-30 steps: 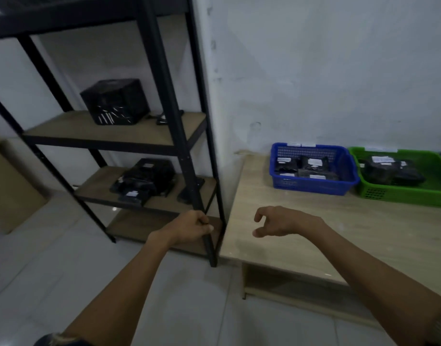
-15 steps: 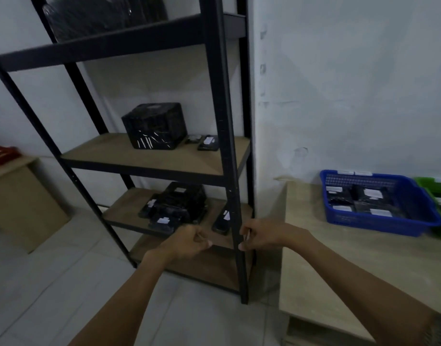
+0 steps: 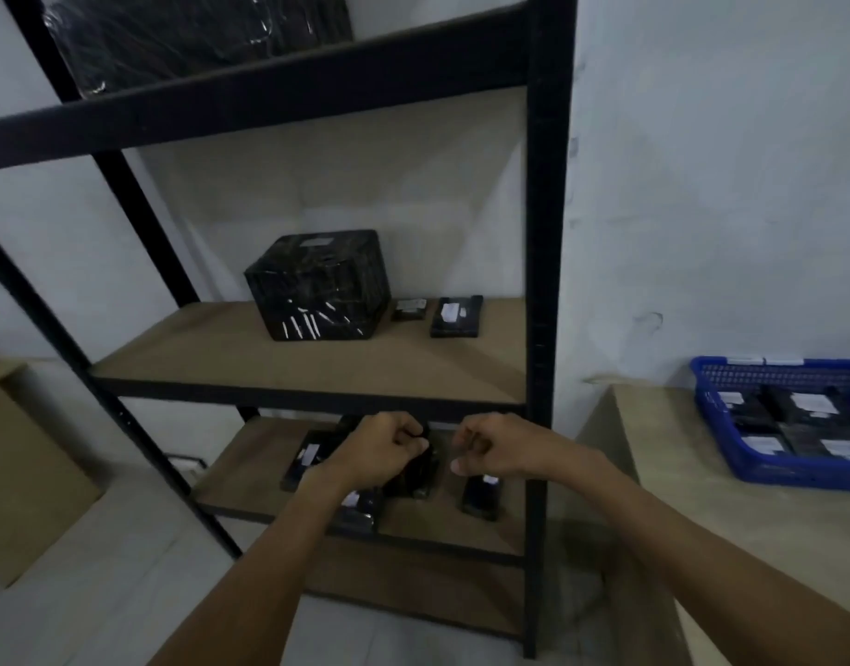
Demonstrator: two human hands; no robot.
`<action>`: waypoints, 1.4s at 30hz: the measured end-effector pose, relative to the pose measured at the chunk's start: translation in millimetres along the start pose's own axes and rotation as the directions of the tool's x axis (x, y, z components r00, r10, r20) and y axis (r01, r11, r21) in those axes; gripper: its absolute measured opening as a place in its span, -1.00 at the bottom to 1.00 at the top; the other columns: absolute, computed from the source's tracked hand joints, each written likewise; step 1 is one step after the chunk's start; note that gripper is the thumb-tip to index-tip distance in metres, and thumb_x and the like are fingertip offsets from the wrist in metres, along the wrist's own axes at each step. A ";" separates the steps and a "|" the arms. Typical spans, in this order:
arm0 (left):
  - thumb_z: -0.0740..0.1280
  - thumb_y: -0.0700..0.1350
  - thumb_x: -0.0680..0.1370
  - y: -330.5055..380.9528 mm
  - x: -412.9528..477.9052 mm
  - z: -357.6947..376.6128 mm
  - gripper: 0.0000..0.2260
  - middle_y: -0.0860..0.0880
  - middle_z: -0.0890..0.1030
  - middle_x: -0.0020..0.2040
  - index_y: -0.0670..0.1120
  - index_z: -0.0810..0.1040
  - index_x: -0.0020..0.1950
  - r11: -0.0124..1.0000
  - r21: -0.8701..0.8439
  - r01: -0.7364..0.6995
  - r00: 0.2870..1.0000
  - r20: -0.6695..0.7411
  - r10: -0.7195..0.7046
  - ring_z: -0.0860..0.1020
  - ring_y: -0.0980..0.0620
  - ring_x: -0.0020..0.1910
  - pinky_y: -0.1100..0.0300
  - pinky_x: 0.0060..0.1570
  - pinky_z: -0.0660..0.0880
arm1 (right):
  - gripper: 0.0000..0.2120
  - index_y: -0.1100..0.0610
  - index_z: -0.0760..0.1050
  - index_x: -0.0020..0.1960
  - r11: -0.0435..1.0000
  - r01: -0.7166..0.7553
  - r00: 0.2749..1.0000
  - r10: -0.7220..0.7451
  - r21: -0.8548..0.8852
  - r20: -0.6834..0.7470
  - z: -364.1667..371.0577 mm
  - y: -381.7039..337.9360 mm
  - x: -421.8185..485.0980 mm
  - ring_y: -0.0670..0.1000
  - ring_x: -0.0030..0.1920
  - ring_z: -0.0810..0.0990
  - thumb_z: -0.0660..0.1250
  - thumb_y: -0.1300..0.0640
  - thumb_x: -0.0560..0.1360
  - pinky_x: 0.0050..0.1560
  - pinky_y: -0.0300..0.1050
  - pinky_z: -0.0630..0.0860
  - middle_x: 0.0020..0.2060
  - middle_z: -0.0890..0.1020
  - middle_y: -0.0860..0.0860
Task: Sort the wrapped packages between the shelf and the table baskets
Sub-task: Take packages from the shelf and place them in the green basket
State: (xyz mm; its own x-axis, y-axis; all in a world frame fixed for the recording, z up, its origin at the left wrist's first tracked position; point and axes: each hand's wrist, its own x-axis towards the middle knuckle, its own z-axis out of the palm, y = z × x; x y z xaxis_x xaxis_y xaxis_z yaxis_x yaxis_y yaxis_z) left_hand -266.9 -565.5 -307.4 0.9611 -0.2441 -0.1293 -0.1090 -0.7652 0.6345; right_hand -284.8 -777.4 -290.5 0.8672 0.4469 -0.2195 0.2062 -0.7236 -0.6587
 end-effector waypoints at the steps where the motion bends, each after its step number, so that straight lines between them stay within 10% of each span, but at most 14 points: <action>1: 0.35 -0.04 0.56 -4.6 8.5 -9.1 -0.80 0.03 0.64 -0.08 -0.06 0.56 0.16 1.000 0.004 -0.030 0.999 -0.014 0.030 0.59 0.12 -0.06 0.24 -0.02 0.52 | -0.70 -0.05 0.49 0.12 1.000 -0.004 0.999 0.004 0.016 -0.033 0.2 -4.5 12.2 -0.09 -0.02 0.57 0.40 -0.10 0.45 -0.03 -0.21 0.51 -0.04 0.57 -0.11; 9: 0.36 -0.04 0.54 -42.5 79.6 -50.3 -0.88 0.02 0.64 -0.10 -0.08 0.60 -0.05 0.977 0.062 -0.204 0.978 -0.038 0.207 0.59 0.06 -0.07 0.11 0.03 0.53 | -0.82 0.05 0.54 0.00 0.990 -0.055 0.947 0.094 0.133 -0.306 5.5 -30.0 84.9 -0.10 -0.17 0.56 0.41 -0.01 0.45 -0.12 -0.21 0.49 -0.16 0.61 -0.05; 18: 0.23 0.26 0.54 -73.4 133.3 -40.3 -0.42 0.02 0.24 0.52 0.01 0.31 0.47 0.945 0.274 -0.179 0.980 -0.037 0.196 0.16 0.01 0.51 0.03 0.48 0.09 | -0.77 0.07 0.50 0.07 0.987 -0.156 0.830 0.150 0.034 -0.538 -0.1 -7.2 146.5 0.03 -0.01 0.57 0.38 0.00 0.46 0.01 -0.09 0.52 0.01 0.56 0.00; 28: 0.05 0.34 0.55 -67.9 172.6 -30.6 -0.38 0.03 -0.04 0.60 0.11 0.08 0.55 0.895 0.403 -0.192 0.979 0.017 0.203 -0.13 0.08 0.56 -0.03 0.50 -0.15 | -0.43 0.12 0.28 0.40 0.954 -0.256 0.758 0.096 -0.159 -0.645 0.8 25.3 194.7 0.15 0.30 0.38 0.34 -0.04 0.48 0.14 -0.03 0.43 0.38 0.26 0.13; 36: 0.05 0.38 0.52 -70.4 174.2 -28.3 -0.37 0.05 0.02 0.59 0.13 0.15 0.53 0.896 0.396 -0.199 0.971 -0.043 0.235 -0.09 0.10 0.55 -0.04 0.50 -0.12 | -0.32 -0.09 -0.05 0.55 0.878 -0.405 0.763 0.172 -0.254 -0.623 -18.5 37.6 226.8 0.12 0.54 -0.21 0.11 -0.28 0.53 0.49 0.20 -0.11 0.54 -0.16 0.13; 42: 0.09 0.27 0.52 -71.8 174.7 -28.9 -0.42 0.03 0.08 0.58 0.11 0.21 0.52 0.913 0.352 -0.206 0.966 -0.074 0.247 -0.03 0.10 0.55 0.03 0.49 -0.10 | -0.36 -0.11 0.12 0.50 0.868 -0.441 0.751 0.218 -0.229 -0.623 -19.1 38.4 231.0 0.11 0.54 -0.15 0.02 -0.37 0.50 0.47 0.24 -0.12 0.55 -0.01 0.13</action>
State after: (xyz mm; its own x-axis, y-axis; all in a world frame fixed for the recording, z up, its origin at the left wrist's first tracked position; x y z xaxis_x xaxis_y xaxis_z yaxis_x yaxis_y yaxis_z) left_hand -83.8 -536.0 -353.5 0.9205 -0.3807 0.0880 -0.3871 -0.8581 0.3374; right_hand -67.9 -712.0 -352.7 0.9788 -0.1493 0.1400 -0.0998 -0.9455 -0.3100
